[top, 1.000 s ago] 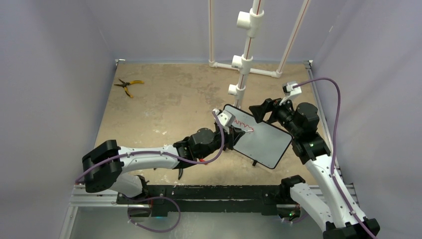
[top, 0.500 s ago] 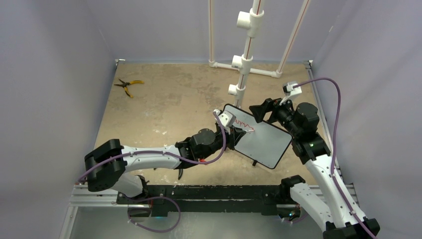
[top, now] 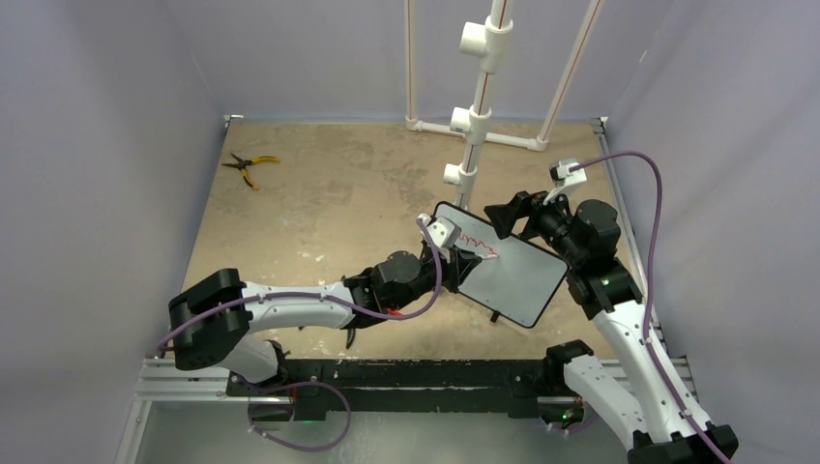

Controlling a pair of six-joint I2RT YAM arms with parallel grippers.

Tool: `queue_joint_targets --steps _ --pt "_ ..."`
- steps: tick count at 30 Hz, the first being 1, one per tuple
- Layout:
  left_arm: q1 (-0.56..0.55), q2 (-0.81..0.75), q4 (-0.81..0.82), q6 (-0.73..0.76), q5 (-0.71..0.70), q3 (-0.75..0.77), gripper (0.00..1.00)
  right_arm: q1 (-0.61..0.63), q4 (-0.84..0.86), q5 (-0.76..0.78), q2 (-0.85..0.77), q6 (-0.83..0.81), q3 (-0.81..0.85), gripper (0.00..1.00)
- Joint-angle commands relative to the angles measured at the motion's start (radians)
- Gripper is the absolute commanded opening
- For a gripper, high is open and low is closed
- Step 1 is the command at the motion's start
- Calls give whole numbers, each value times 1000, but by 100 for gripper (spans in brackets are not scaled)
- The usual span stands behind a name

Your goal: Write a sentence on the whiteboard

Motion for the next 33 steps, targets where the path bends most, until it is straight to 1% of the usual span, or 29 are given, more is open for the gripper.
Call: queue_joint_targets --steps 1,13,33 --pt "-1 -41 44 -1 -25 19 0 4 31 23 -12 8 -3 89" --pt "-1 -42 38 38 -64 35 0 4 32 26 -11 8 -4 89" --pt "-1 -44 23 -23 -50 -60 0 4 32 26 -9 8 -6 89"
